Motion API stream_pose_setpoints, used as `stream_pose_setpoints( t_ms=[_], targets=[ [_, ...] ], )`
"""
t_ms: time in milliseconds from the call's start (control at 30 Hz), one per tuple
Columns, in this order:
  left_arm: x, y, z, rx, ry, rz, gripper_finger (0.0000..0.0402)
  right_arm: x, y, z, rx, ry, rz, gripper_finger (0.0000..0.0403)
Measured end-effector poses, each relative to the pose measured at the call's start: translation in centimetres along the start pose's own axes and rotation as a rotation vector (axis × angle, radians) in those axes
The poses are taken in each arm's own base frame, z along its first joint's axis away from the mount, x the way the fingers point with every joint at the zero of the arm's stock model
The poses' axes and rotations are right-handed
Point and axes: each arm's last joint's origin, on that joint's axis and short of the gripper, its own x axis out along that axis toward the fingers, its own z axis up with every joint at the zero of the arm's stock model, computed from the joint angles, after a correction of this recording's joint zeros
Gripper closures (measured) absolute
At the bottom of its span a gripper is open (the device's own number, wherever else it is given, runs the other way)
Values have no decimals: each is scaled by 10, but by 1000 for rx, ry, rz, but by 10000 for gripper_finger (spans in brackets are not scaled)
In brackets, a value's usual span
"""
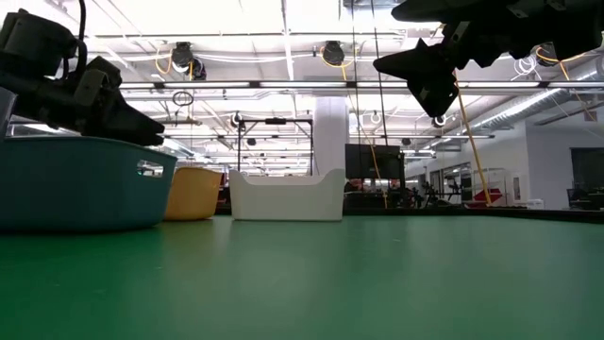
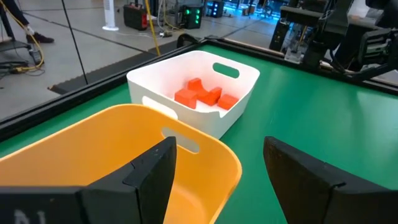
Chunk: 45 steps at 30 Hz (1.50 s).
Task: Sort & place blocks by color
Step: Return to Home Position
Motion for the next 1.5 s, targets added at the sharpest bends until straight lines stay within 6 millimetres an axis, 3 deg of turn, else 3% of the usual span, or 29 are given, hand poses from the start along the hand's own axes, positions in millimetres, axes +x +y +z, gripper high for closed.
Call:
stream_pose_setpoints(
  t_ms=[1300, 1500],
  targets=[
    [0, 0, 0, -1, 0, 1, 160, 0, 2, 4, 2, -38, 22, 193],
    [0, 0, 0, -1, 0, 2, 160, -13, 6, 28, -234, -184, 47, 193]
  ],
)
